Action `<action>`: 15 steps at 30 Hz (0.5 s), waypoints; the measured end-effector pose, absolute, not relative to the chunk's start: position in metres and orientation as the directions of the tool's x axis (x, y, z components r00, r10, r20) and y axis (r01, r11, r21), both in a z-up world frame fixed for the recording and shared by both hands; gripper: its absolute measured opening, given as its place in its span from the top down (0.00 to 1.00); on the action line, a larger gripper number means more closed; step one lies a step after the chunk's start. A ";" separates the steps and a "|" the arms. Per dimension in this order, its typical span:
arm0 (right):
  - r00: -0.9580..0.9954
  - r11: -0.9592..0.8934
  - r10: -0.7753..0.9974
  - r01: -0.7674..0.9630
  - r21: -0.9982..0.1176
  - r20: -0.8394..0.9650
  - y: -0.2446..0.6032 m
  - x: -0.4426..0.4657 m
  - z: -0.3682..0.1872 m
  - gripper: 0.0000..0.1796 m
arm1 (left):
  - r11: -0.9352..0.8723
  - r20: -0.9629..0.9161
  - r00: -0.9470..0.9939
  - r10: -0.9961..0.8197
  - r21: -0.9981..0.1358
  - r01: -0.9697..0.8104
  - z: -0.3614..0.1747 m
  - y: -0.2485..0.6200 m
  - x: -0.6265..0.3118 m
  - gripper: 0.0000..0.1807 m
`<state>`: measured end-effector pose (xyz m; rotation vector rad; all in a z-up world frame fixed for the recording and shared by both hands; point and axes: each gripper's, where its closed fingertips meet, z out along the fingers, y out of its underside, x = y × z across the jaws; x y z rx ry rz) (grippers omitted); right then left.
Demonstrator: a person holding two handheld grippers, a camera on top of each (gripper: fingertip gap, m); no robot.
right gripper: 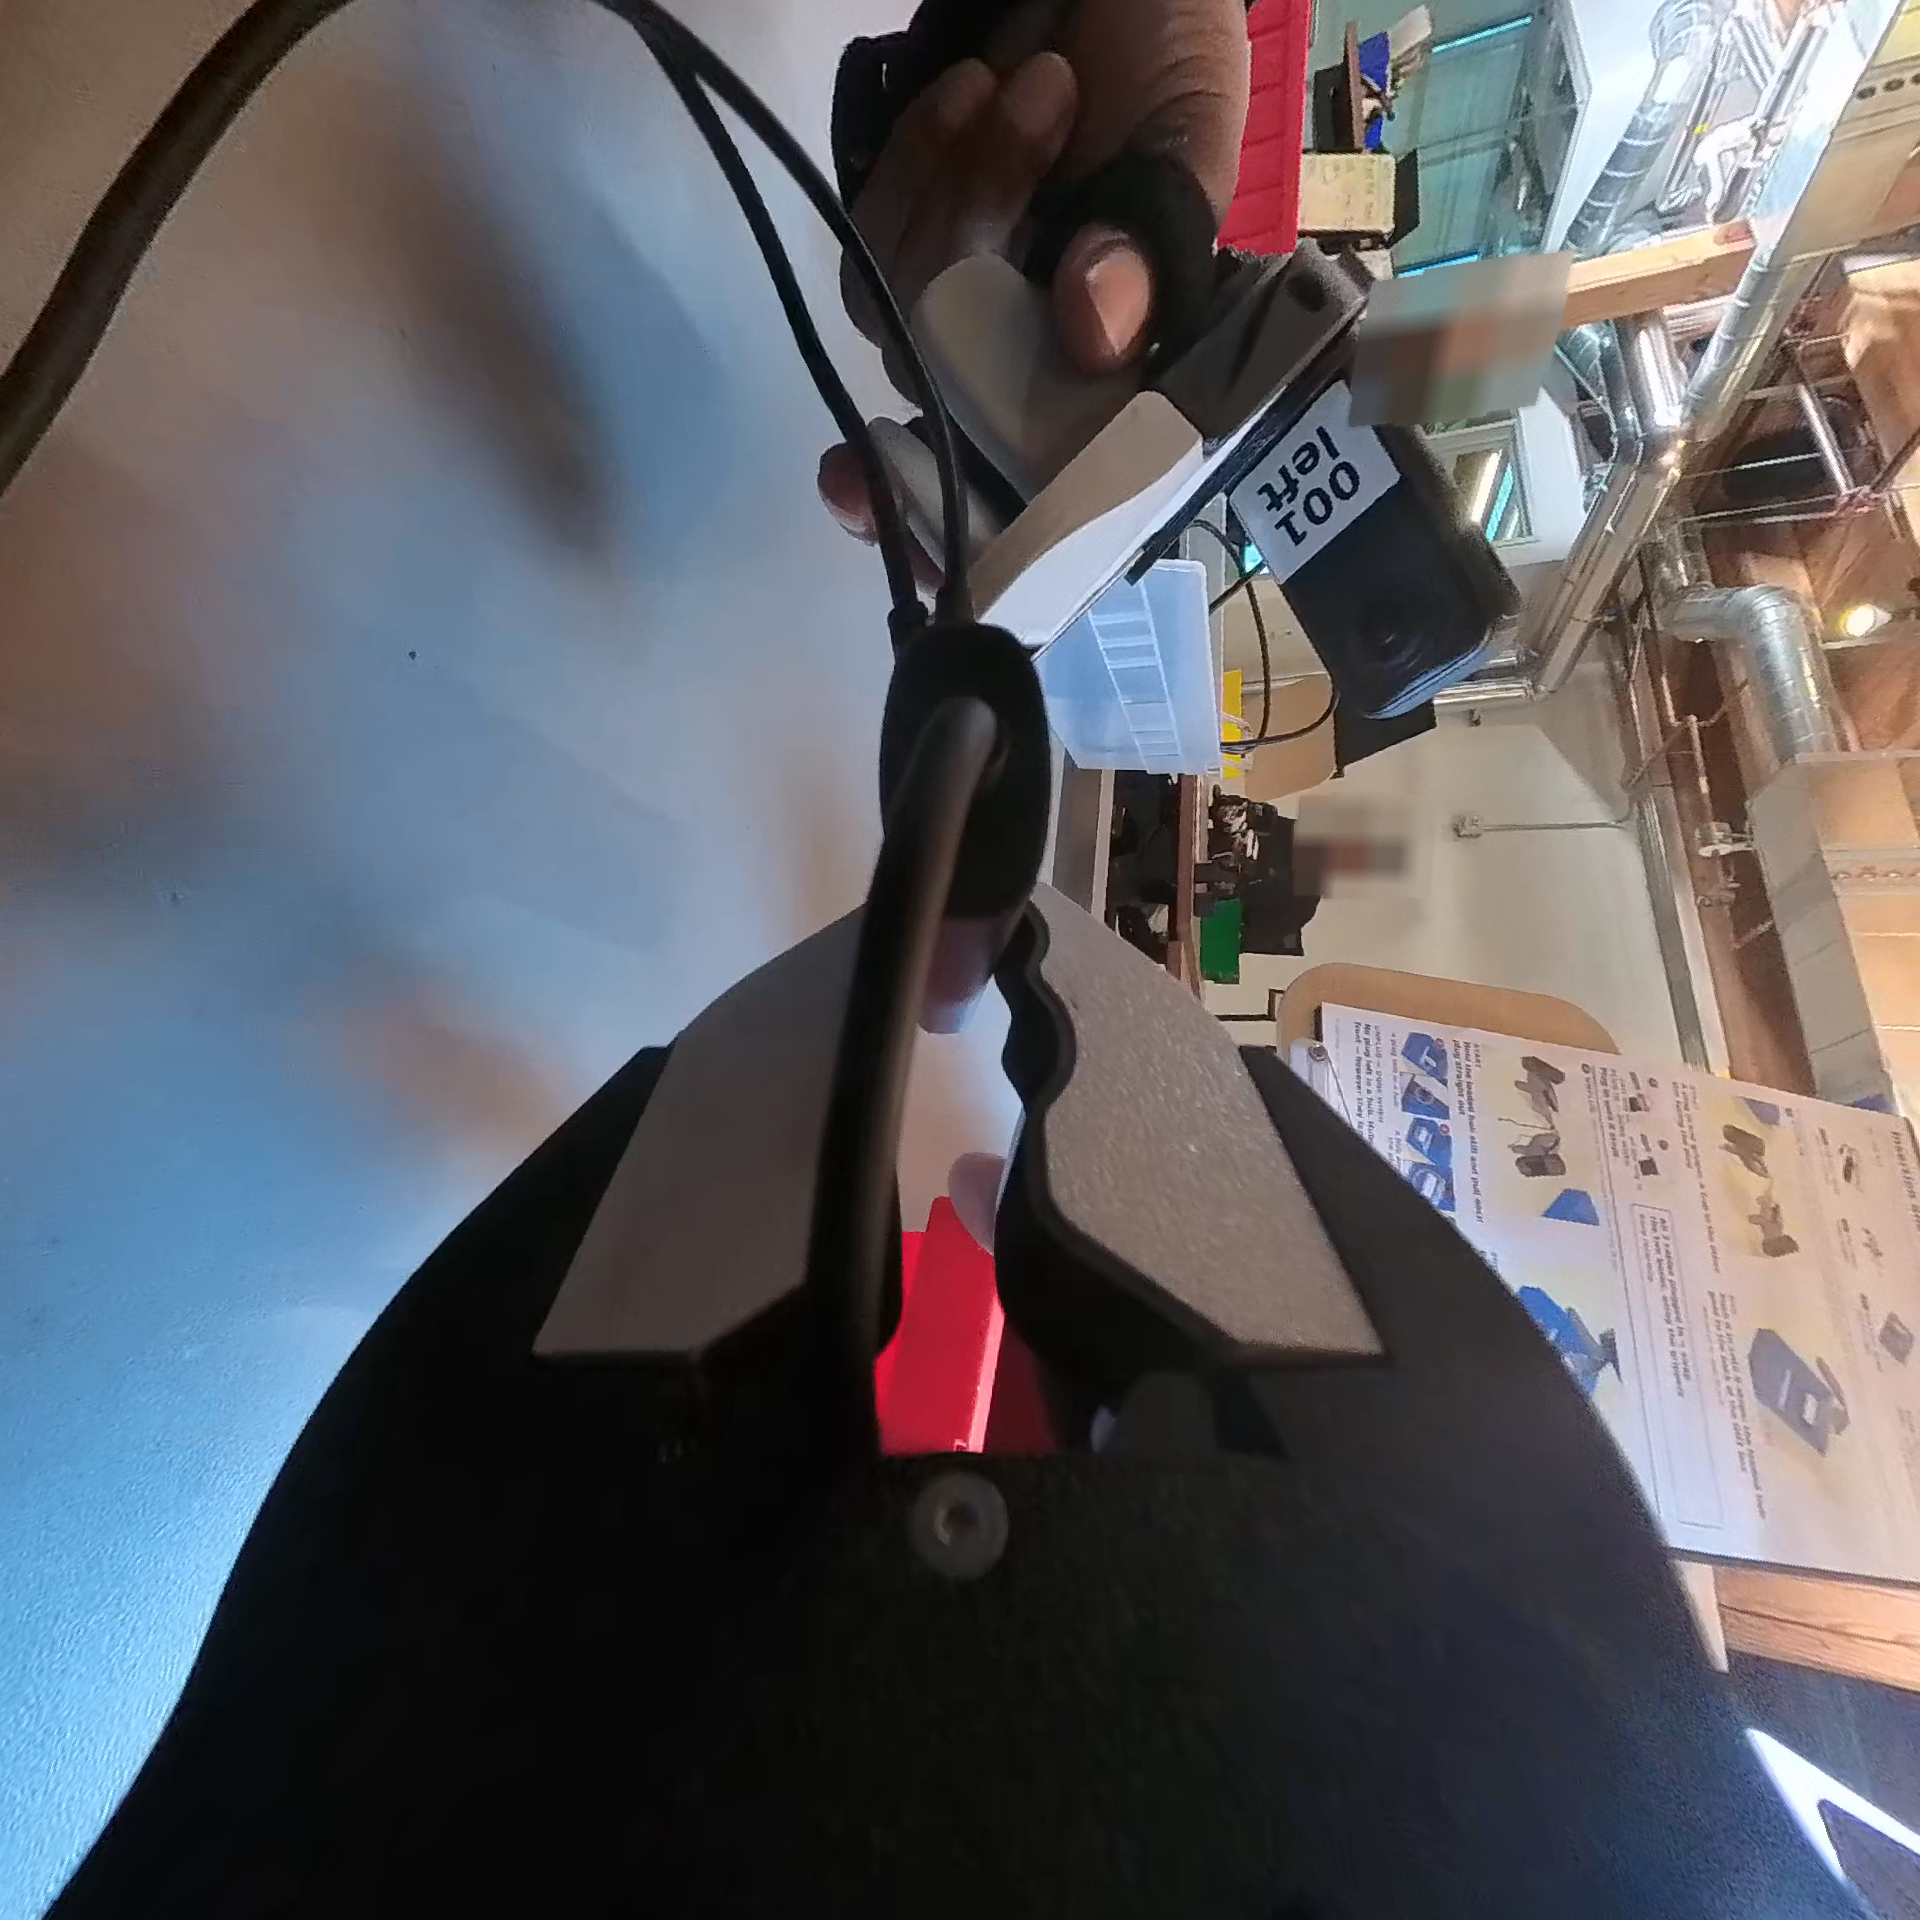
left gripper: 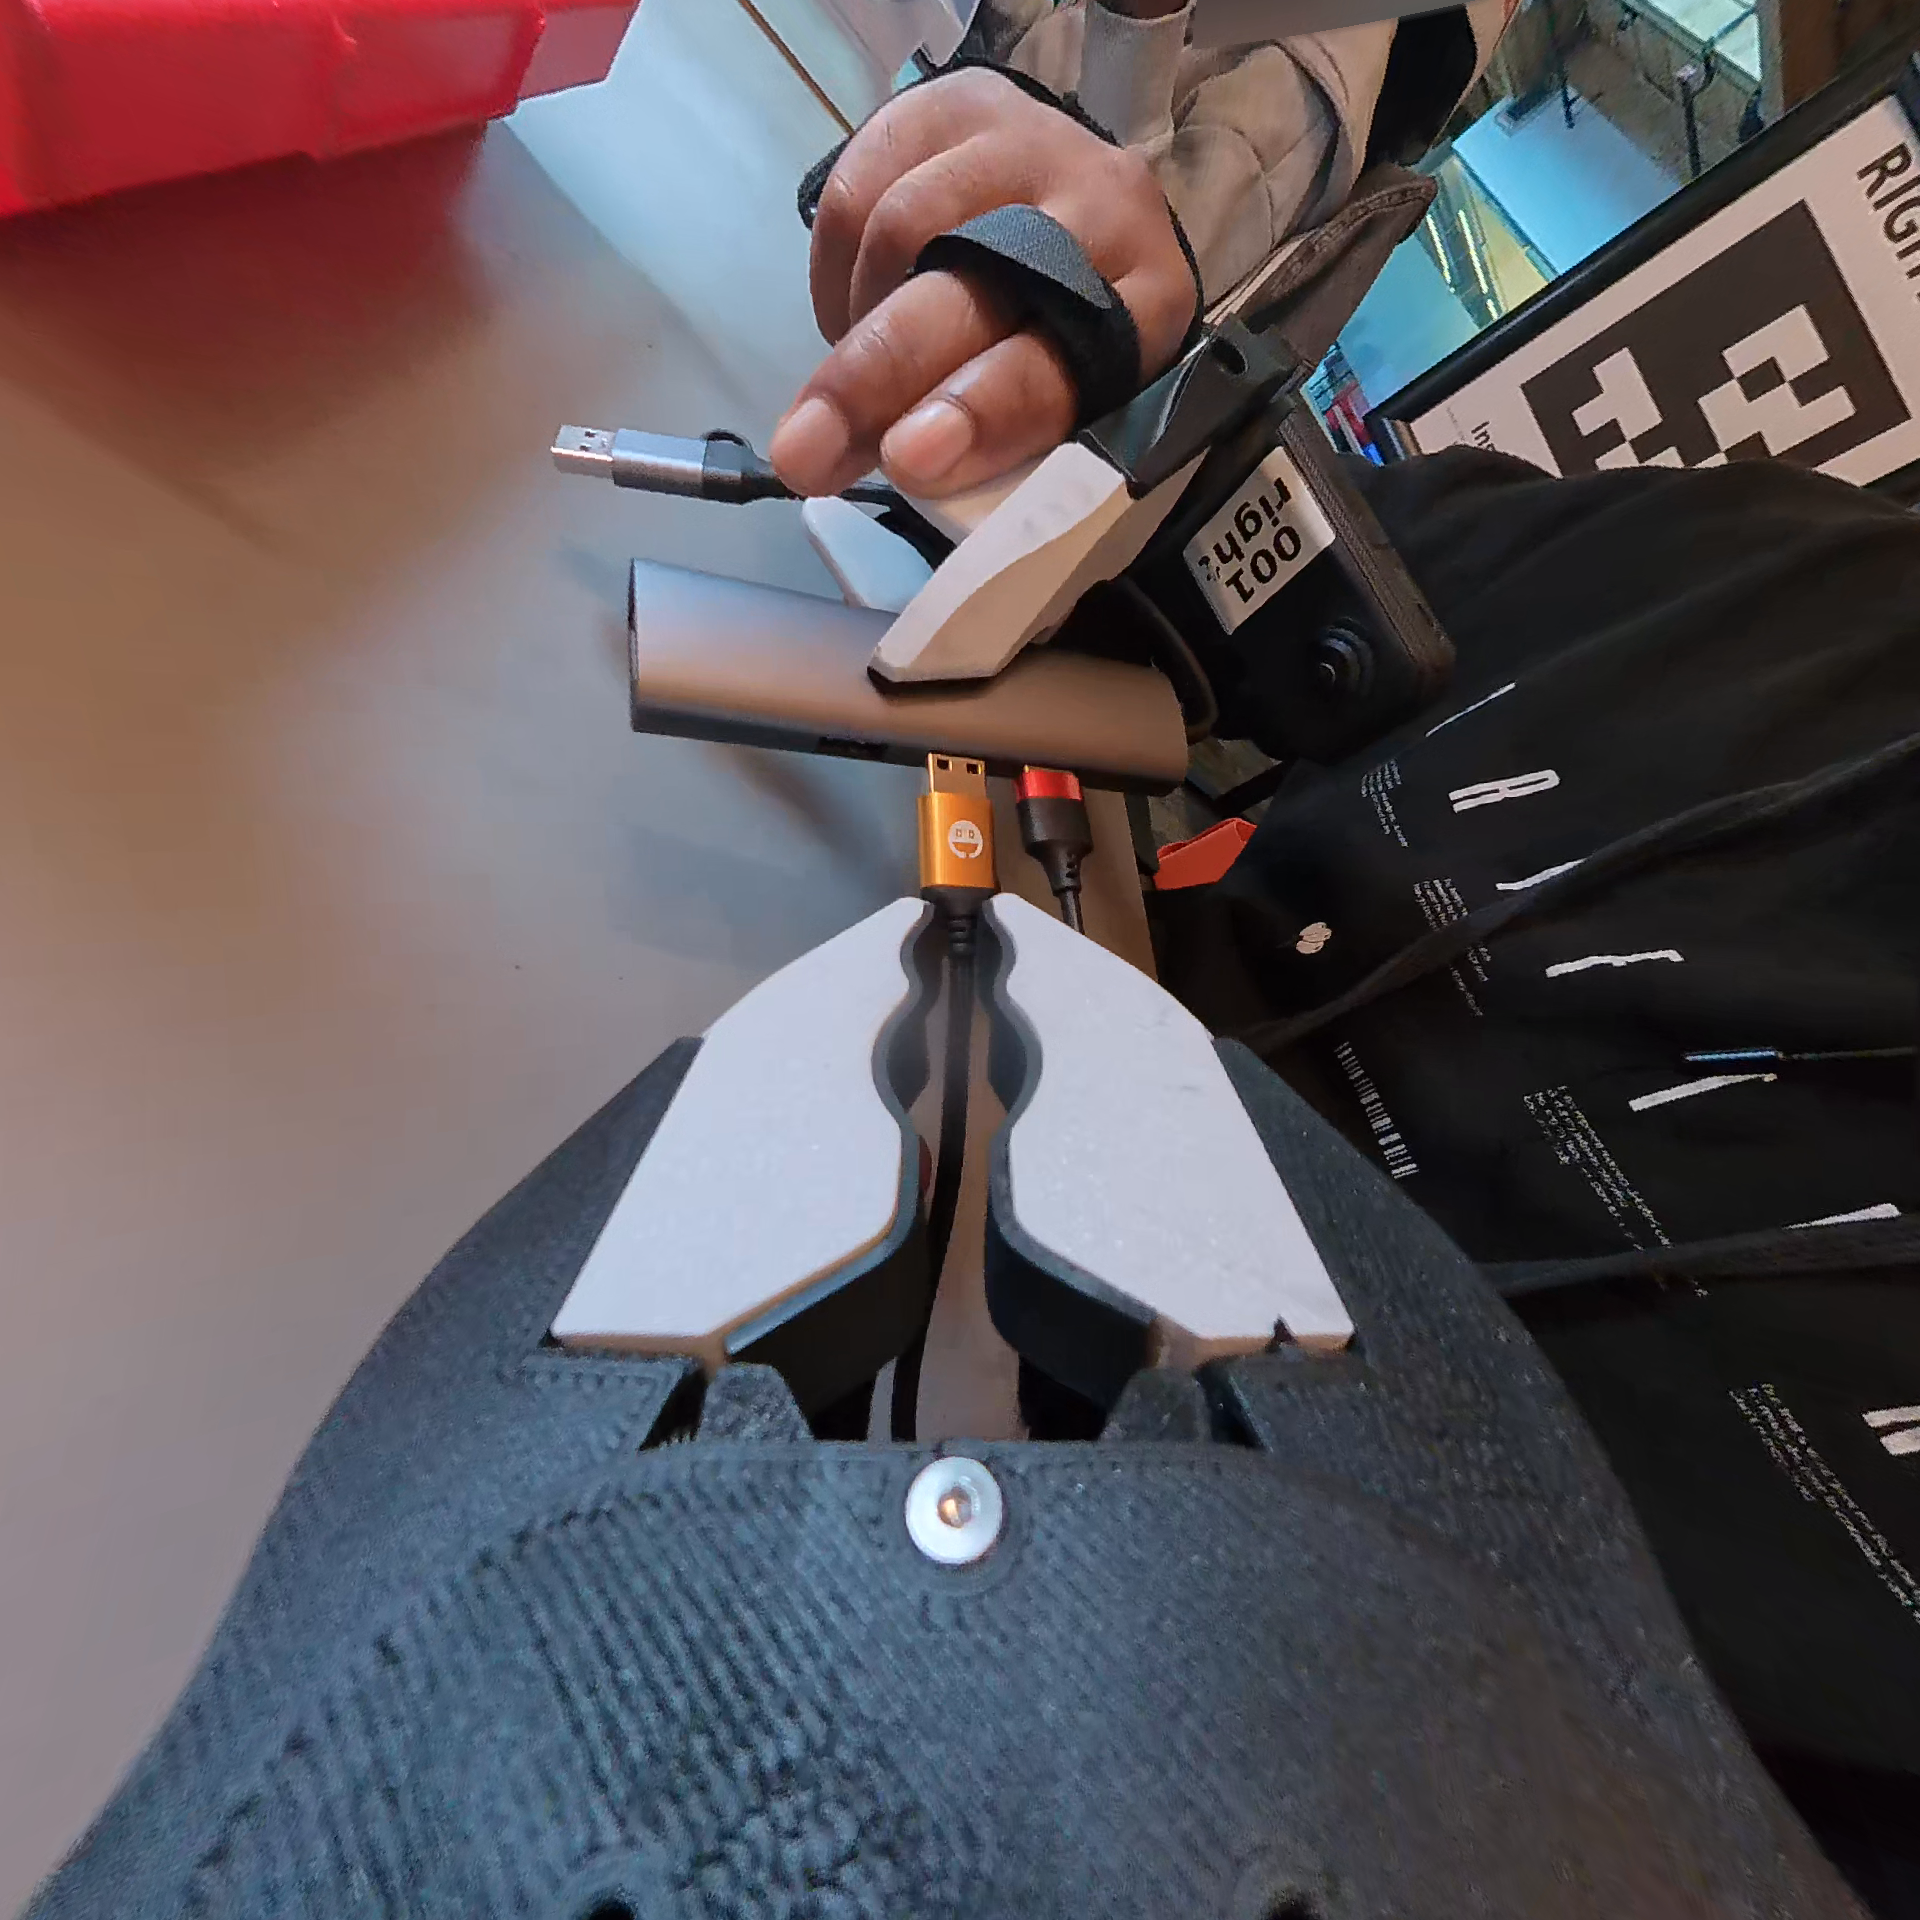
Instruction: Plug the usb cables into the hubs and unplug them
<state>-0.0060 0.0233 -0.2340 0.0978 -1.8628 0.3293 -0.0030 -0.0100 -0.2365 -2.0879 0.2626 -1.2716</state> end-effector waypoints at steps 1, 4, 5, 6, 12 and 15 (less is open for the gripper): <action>-0.320 0.956 0.094 -0.234 -0.175 0.943 0.023 -0.006 -0.235 0.90 | -0.752 0.715 0.501 -0.488 -0.636 0.174 -0.235 -0.009 -0.004 0.97; -0.335 0.938 0.063 -0.302 -0.171 0.940 0.001 -0.001 -0.242 0.90 | -0.697 0.722 0.485 -0.493 -0.662 0.277 -0.219 0.002 -0.009 1.00; -0.329 0.941 0.053 -0.300 -0.157 0.943 -0.008 -0.003 -0.244 0.90 | -0.717 0.678 0.528 -0.511 -0.675 0.173 -0.229 -0.001 0.001 1.00; -0.343 0.949 0.039 -0.280 -0.142 0.938 -0.012 -0.005 -0.250 0.90 | -0.684 0.660 0.526 -0.536 -0.705 0.187 -0.221 0.001 0.005 1.00; -0.320 0.949 0.131 -0.234 -0.212 0.938 0.006 -0.012 -0.242 0.90 | -0.564 0.503 0.681 -0.533 -0.811 0.158 -0.193 -0.009 -0.037 0.93; -0.309 0.957 0.142 -0.199 -0.210 0.941 0.017 -0.015 -0.243 0.90 | -0.617 0.400 0.743 -0.537 -0.787 -0.023 -0.214 -0.023 -0.037 0.87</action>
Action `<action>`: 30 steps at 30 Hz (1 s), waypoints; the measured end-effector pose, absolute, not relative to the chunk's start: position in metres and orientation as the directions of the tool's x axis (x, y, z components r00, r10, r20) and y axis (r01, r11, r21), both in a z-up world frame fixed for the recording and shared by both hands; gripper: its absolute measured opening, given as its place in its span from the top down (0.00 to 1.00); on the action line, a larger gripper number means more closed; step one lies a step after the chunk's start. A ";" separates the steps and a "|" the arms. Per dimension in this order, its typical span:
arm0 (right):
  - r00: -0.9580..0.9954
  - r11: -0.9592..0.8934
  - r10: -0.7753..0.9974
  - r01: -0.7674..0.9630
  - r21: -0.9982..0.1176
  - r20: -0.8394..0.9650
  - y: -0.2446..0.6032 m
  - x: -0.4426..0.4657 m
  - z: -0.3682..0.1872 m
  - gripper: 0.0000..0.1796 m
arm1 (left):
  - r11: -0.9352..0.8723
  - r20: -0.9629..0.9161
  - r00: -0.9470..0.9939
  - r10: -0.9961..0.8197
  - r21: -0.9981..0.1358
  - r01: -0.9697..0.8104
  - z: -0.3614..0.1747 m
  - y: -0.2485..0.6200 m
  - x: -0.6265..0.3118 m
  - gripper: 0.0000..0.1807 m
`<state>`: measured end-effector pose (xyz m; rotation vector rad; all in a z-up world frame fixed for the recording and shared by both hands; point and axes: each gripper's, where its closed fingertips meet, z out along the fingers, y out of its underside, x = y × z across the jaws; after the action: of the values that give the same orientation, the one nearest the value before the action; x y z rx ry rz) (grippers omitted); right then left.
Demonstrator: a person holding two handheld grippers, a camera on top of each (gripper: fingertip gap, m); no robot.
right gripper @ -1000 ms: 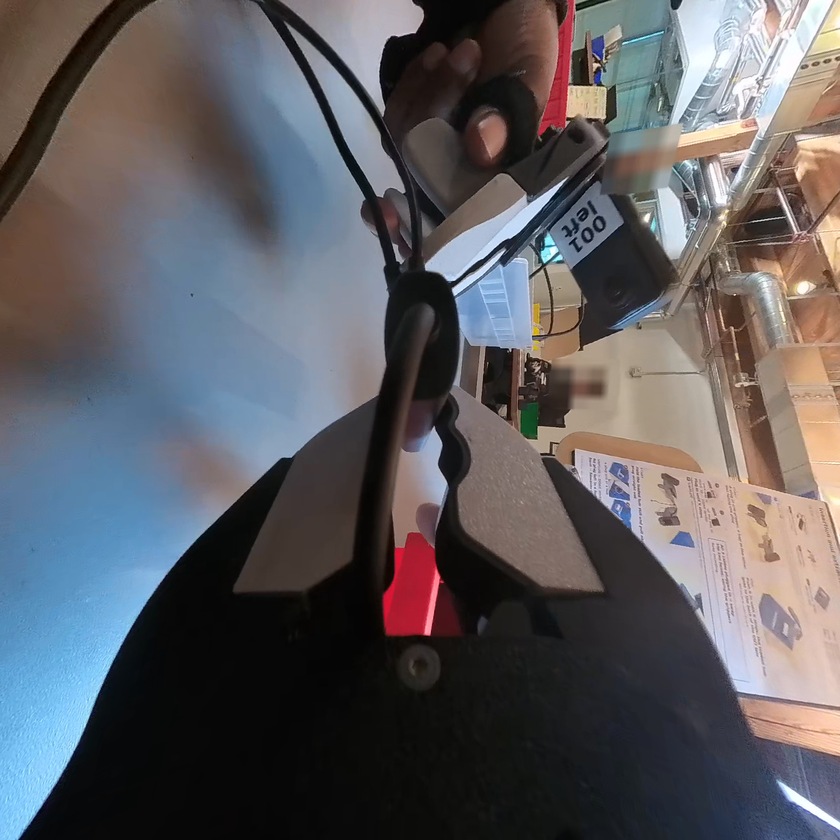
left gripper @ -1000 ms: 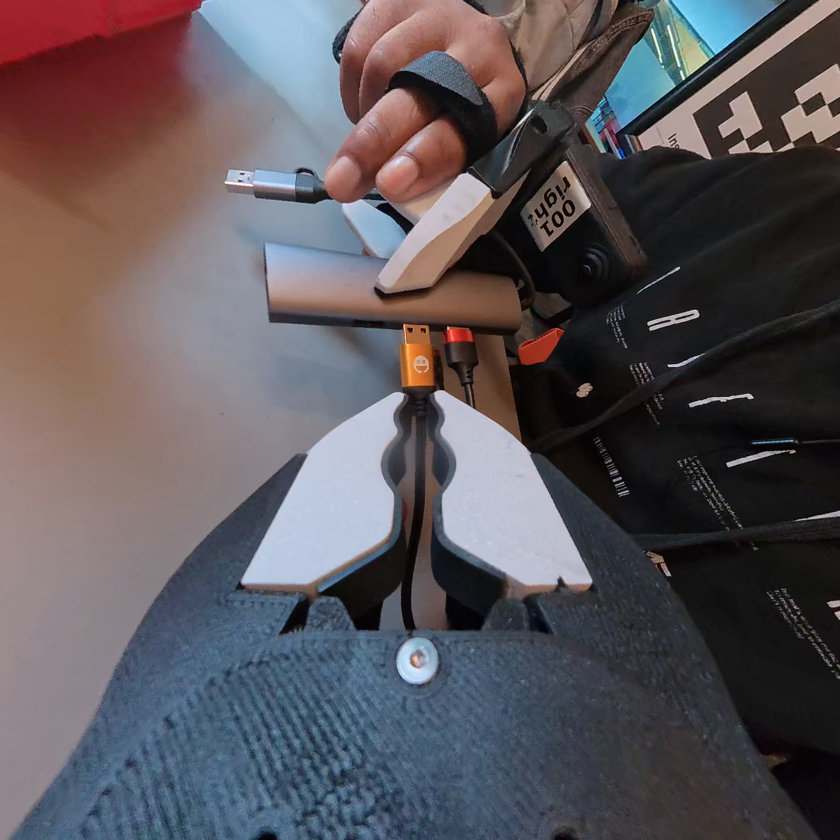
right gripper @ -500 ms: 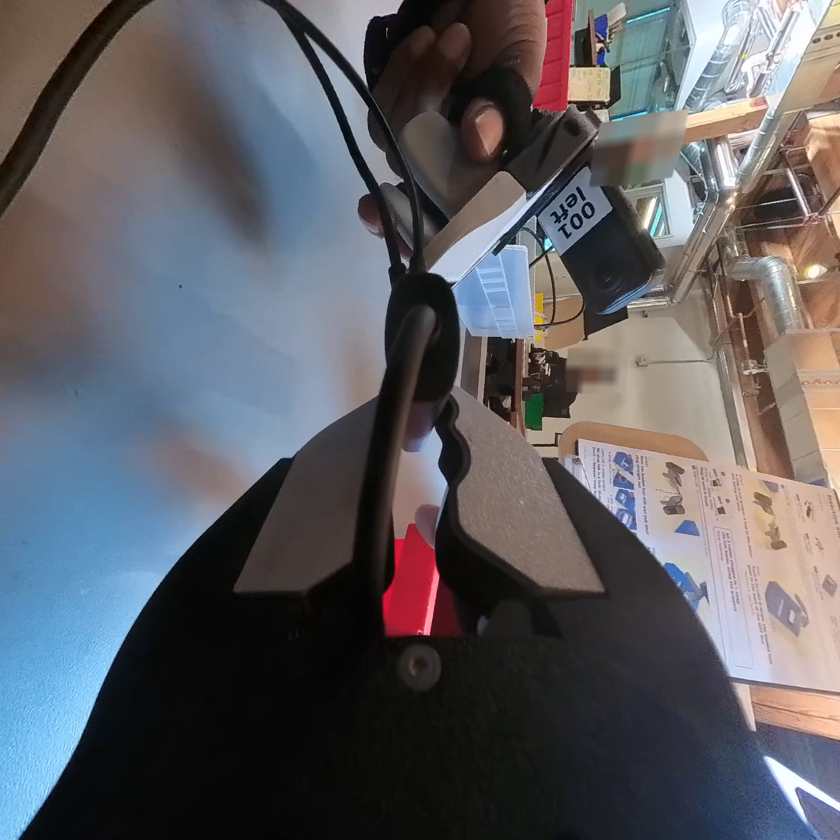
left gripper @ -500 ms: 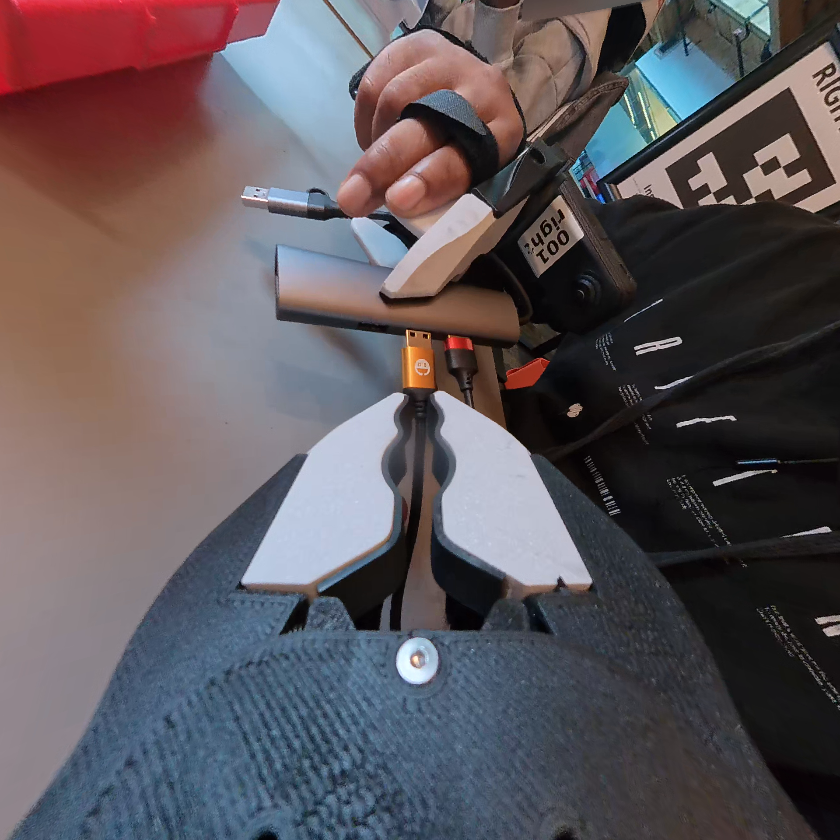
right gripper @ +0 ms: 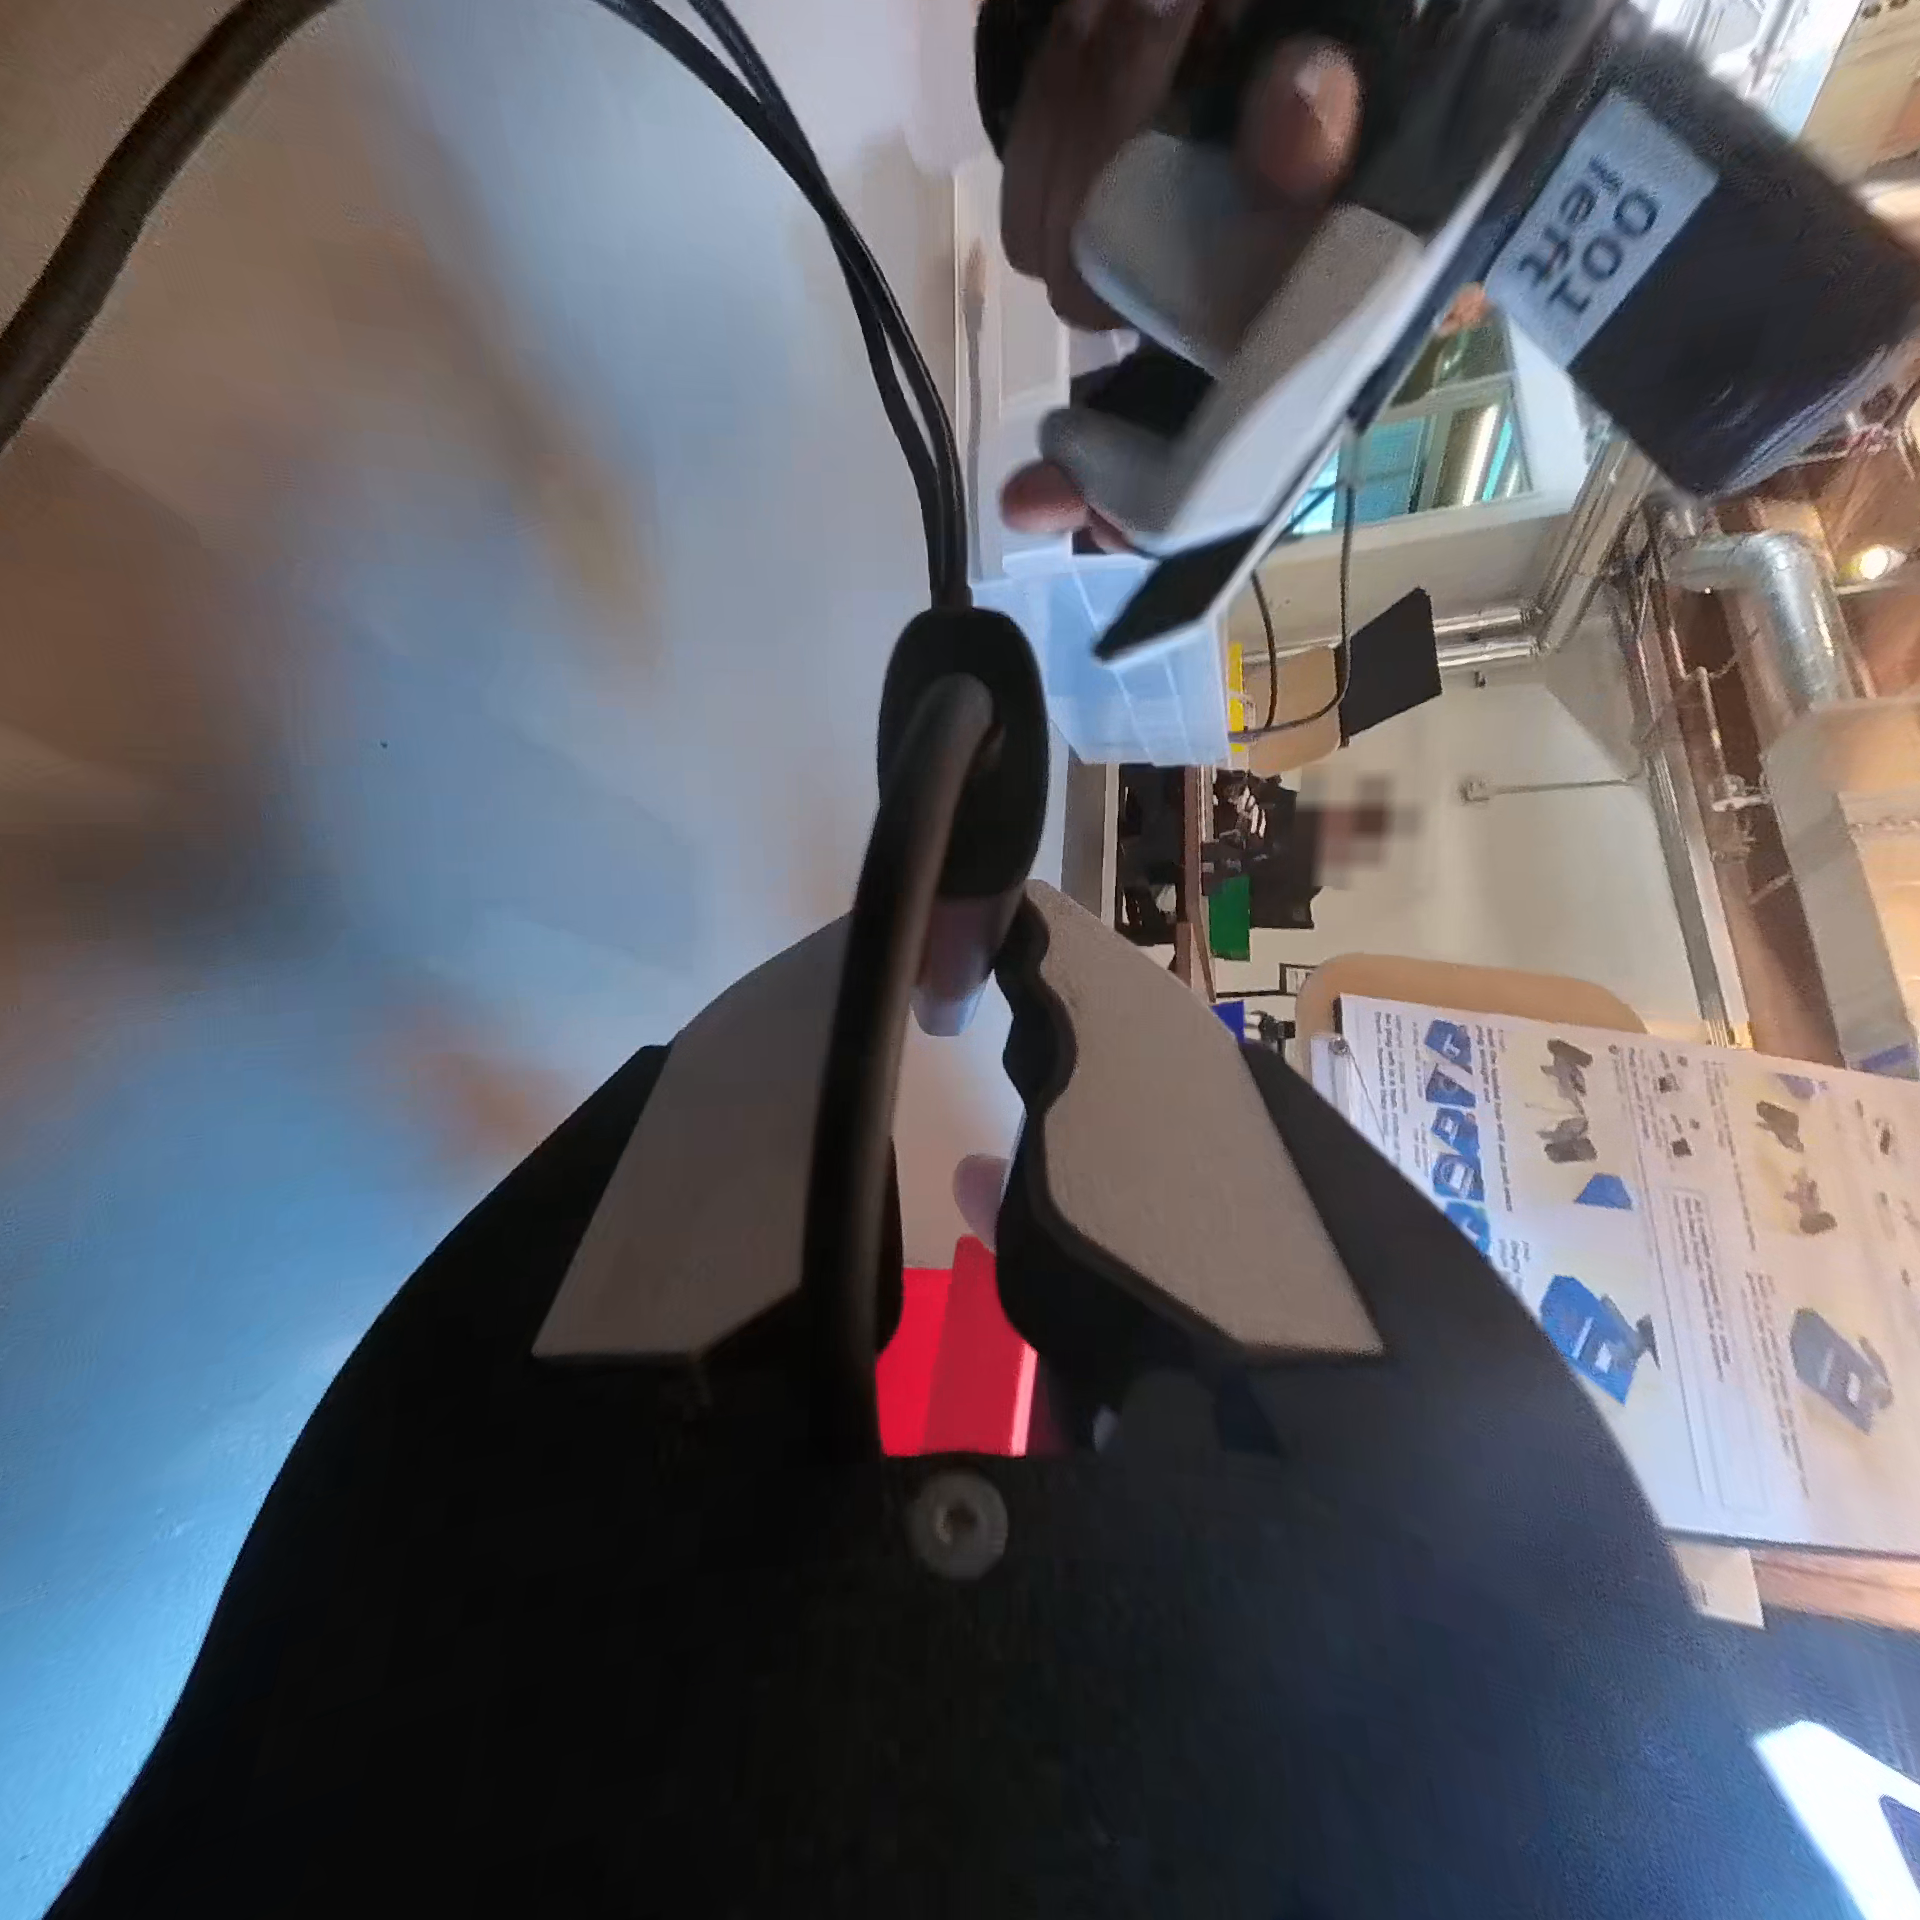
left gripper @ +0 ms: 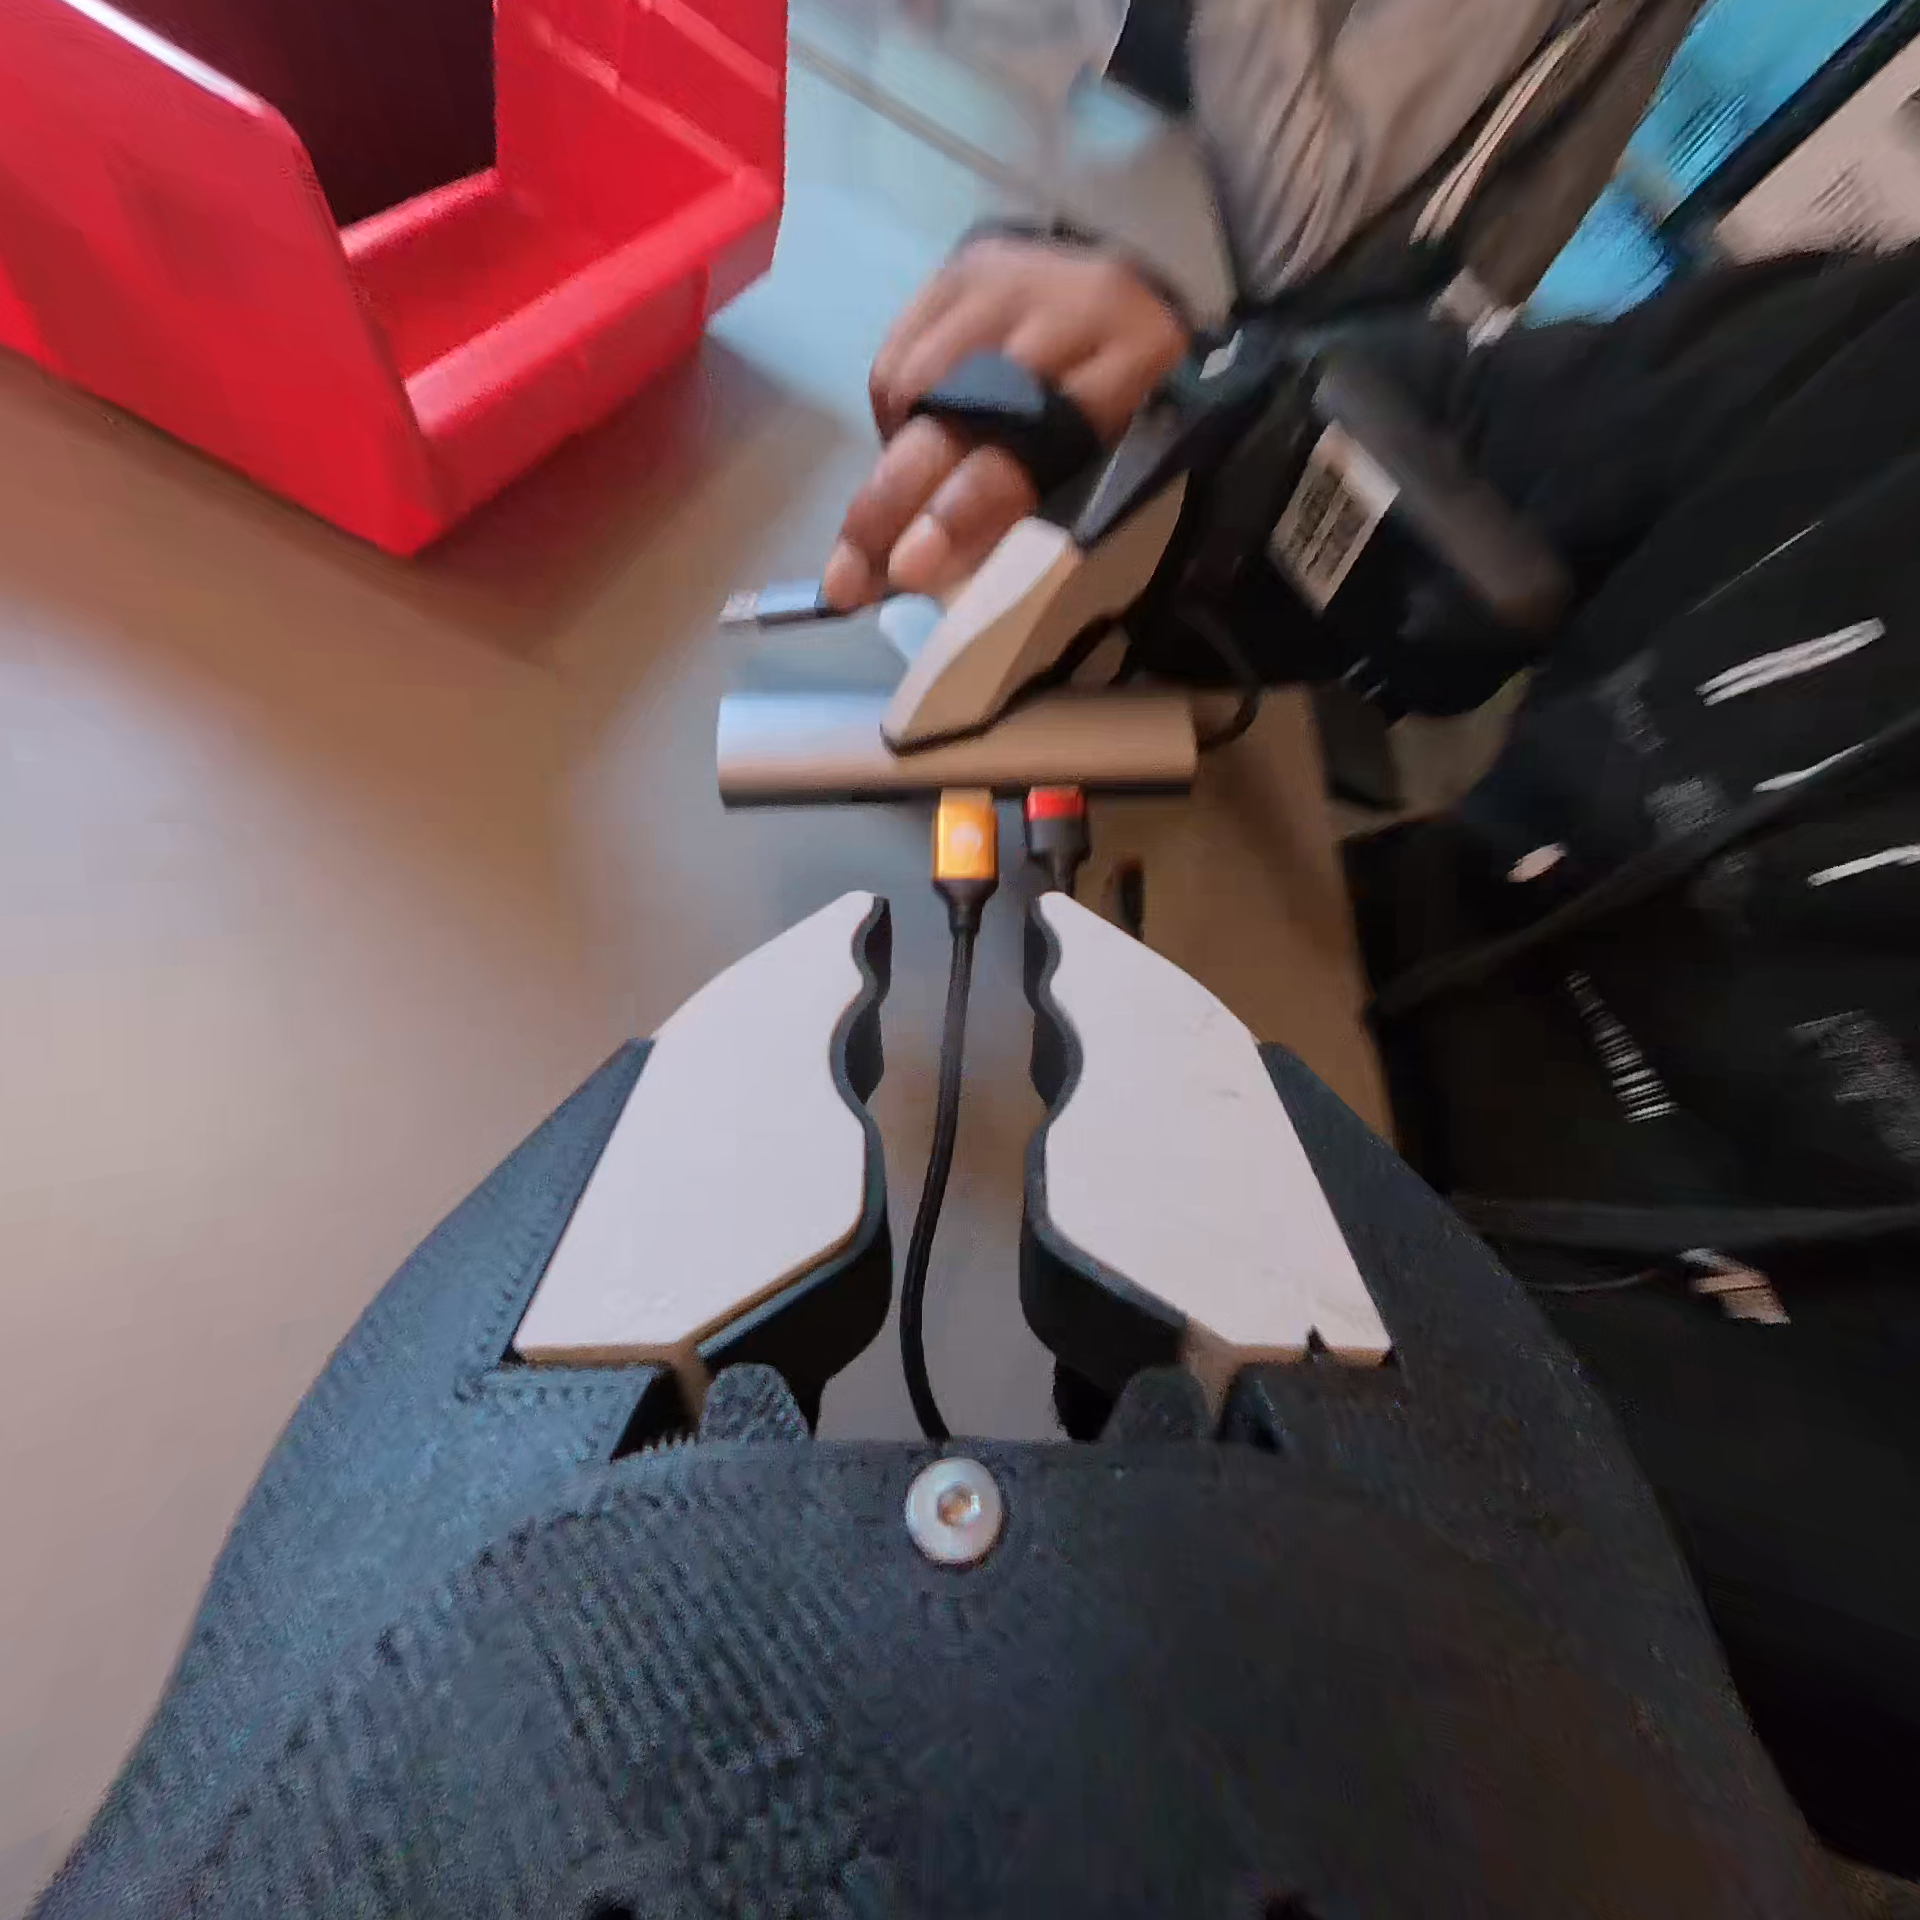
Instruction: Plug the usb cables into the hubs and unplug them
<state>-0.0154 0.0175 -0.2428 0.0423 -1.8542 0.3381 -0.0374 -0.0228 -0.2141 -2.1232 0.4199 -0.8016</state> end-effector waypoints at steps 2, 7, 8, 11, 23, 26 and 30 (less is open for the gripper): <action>-0.307 0.958 0.151 -0.188 -0.216 0.940 0.022 -0.018 -0.243 0.90 | -0.637 0.346 0.760 -0.550 -0.763 -0.113 -0.230 -0.024 -0.030 0.89; -0.300 0.963 0.144 -0.176 -0.203 0.943 0.025 -0.017 -0.244 0.90 | -0.643 0.277 0.787 -0.551 -0.742 -0.189 -0.244 -0.016 -0.023 0.98; -0.297 0.962 0.153 -0.173 -0.211 0.942 0.026 -0.017 -0.243 0.90 | -0.634 0.267 0.788 -0.555 -0.749 -0.192 -0.243 -0.016 -0.022 0.98; -0.285 0.969 0.136 -0.162 -0.187 0.949 0.029 -0.016 -0.240 0.90 | -0.624 0.263 0.786 -0.560 -0.758 -0.191 -0.238 -0.014 -0.019 0.98; -0.287 0.974 0.135 -0.136 -0.180 0.948 0.036 -0.016 -0.241 0.91 | -0.624 0.364 0.739 -0.566 -0.775 -0.096 -0.233 -0.008 -0.003 0.98; -0.360 0.941 0.278 -0.086 -0.329 0.890 0.042 -0.021 -0.244 0.90 | -0.606 0.391 0.751 -0.532 -0.795 -0.015 -0.225 -0.002 -0.012 0.98; -0.338 0.927 0.325 -0.072 -0.369 0.883 0.046 -0.021 -0.228 0.81 | -0.624 0.456 0.770 -0.446 -0.776 0.098 -0.222 0.001 -0.032 0.98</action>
<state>-0.0207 0.0465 -0.2282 -0.1859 -1.8761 0.4087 -0.0324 0.0012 -0.2222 -2.1071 0.2597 -0.8088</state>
